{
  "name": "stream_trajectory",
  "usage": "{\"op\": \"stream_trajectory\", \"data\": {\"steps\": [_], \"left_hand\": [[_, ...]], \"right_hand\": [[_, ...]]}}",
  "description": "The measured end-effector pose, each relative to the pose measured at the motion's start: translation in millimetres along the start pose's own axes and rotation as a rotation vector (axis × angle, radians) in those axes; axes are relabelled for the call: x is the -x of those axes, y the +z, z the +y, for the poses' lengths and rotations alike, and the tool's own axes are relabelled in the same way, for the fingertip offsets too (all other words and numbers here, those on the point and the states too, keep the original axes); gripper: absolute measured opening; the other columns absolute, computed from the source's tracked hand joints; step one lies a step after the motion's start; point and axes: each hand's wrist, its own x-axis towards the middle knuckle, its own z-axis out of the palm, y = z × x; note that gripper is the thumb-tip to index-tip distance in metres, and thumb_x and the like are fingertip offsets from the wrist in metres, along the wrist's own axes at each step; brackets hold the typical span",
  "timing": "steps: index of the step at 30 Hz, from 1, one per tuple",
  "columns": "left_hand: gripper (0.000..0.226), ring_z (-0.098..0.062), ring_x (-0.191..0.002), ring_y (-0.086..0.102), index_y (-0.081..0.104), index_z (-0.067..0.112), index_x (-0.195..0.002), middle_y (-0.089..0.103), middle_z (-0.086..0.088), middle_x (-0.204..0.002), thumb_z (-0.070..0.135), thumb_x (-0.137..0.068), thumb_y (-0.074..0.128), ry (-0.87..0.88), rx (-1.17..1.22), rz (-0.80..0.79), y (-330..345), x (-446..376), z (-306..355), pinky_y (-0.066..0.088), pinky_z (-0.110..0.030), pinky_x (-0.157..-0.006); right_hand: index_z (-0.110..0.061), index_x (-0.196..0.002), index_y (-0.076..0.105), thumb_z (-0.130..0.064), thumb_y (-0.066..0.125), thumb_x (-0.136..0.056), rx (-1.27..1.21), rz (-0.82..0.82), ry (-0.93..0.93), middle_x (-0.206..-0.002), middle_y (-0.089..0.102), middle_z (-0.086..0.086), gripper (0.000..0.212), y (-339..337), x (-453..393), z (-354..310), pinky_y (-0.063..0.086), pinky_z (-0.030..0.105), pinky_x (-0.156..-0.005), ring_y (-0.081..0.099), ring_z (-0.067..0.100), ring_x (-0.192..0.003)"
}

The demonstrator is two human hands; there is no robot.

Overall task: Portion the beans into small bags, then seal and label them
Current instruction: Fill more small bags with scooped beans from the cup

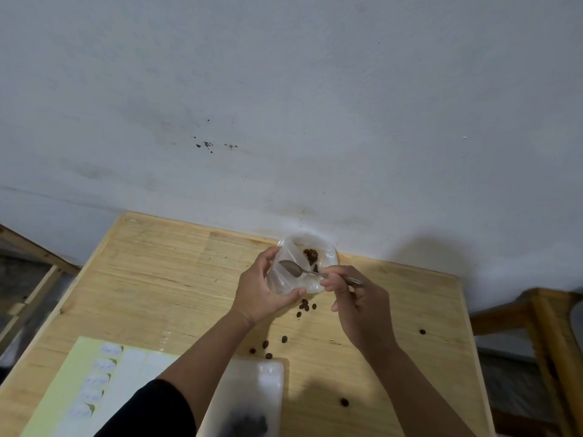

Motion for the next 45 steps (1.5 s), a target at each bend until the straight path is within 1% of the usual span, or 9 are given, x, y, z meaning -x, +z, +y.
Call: {"op": "stream_trajectory", "data": {"steps": [6,9,14,17,22,24,26,30,45], "left_hand": [[0.098,-0.005,-0.114,0.053,0.04,0.027,-0.132,0.054,0.013,-0.122,0.064,-0.049,0.075,0.013,-0.078,0.049,-3,0,-1,0.041,-0.007,-0.092],[0.094,-0.004,-0.115,0.052,0.038,0.033,-0.13,0.05,0.02,-0.12,0.065,-0.049,0.075,0.013,-0.092,0.064,-2,1,-2,0.039,-0.006,-0.091],[0.09,-0.005,-0.116,0.051,0.035,0.039,-0.128,0.05,0.02,-0.121,0.064,-0.05,0.075,0.027,-0.111,0.073,1,-1,0,0.04,-0.011,-0.093],[0.089,-0.003,-0.113,0.053,0.037,0.038,-0.127,0.049,0.024,-0.119,0.062,-0.051,0.075,0.045,-0.112,0.068,0,-1,1,0.038,-0.001,-0.088],[0.088,0.003,-0.114,0.05,0.037,0.037,-0.127,0.045,0.028,-0.122,0.061,-0.051,0.076,0.058,-0.105,0.06,1,0,0,0.037,-0.001,-0.089],[0.087,0.004,-0.116,0.049,0.037,0.038,-0.126,0.046,0.026,-0.124,0.059,-0.051,0.077,0.057,-0.092,0.056,1,0,-1,0.037,-0.003,-0.092],[0.086,0.004,-0.119,0.049,0.037,0.04,-0.126,0.048,0.024,-0.126,0.058,-0.052,0.078,0.049,-0.083,0.052,2,0,-2,0.038,-0.005,-0.094],[0.084,0.009,-0.118,0.046,0.035,0.046,-0.123,0.044,0.03,-0.124,0.059,-0.052,0.078,0.025,-0.056,0.054,2,-3,-1,0.037,-0.004,-0.092],[0.084,0.007,-0.109,0.053,0.038,0.041,-0.12,0.054,0.02,-0.115,0.056,-0.048,0.078,-0.032,-0.005,0.042,0,-2,-2,0.041,-0.001,-0.081]], "right_hand": [[-0.016,-0.088,0.066,-0.019,0.045,-0.094,-0.27,0.336,0.183,-0.074,0.066,0.008,0.022,-11,-4,6,0.049,0.023,-0.046,0.063,0.015,-0.064],[-0.011,-0.092,0.066,-0.015,0.045,-0.097,-0.14,0.431,0.284,-0.071,0.066,0.003,0.022,-10,-7,19,0.048,0.017,-0.046,0.063,0.01,-0.059],[-0.021,-0.092,0.065,-0.029,0.048,-0.094,0.16,0.319,0.212,-0.069,0.066,-0.009,0.02,11,0,41,0.054,0.024,-0.056,0.065,0.009,-0.061],[-0.013,-0.098,0.07,-0.032,0.042,-0.09,0.287,0.288,0.147,-0.081,0.07,-0.002,0.034,21,3,52,0.04,0.003,-0.069,0.066,0.016,-0.07],[-0.009,-0.103,0.069,-0.031,0.036,-0.091,0.391,0.23,0.074,-0.08,0.069,0.003,0.041,36,9,66,0.043,0.011,-0.063,0.064,0.014,-0.069],[-0.01,-0.104,0.069,-0.028,0.041,-0.094,0.293,0.279,0.167,-0.083,0.07,-0.004,0.035,41,11,69,0.046,0.007,-0.062,0.065,0.008,-0.07],[-0.012,-0.108,0.068,-0.022,0.046,-0.097,0.069,0.342,0.403,-0.09,0.069,-0.014,0.027,44,11,72,0.056,0.019,-0.066,0.068,0.006,-0.078],[-0.009,-0.116,0.061,-0.019,0.048,-0.096,-0.386,0.305,0.801,-0.093,0.072,-0.005,0.026,42,9,78,0.055,0.026,-0.057,0.07,0.016,-0.084],[-0.005,-0.102,0.065,-0.019,0.052,-0.093,-0.598,0.323,0.875,-0.095,0.071,0.014,0.021,-1,-2,57,0.052,0.022,-0.057,0.069,0.017,-0.081]]}}
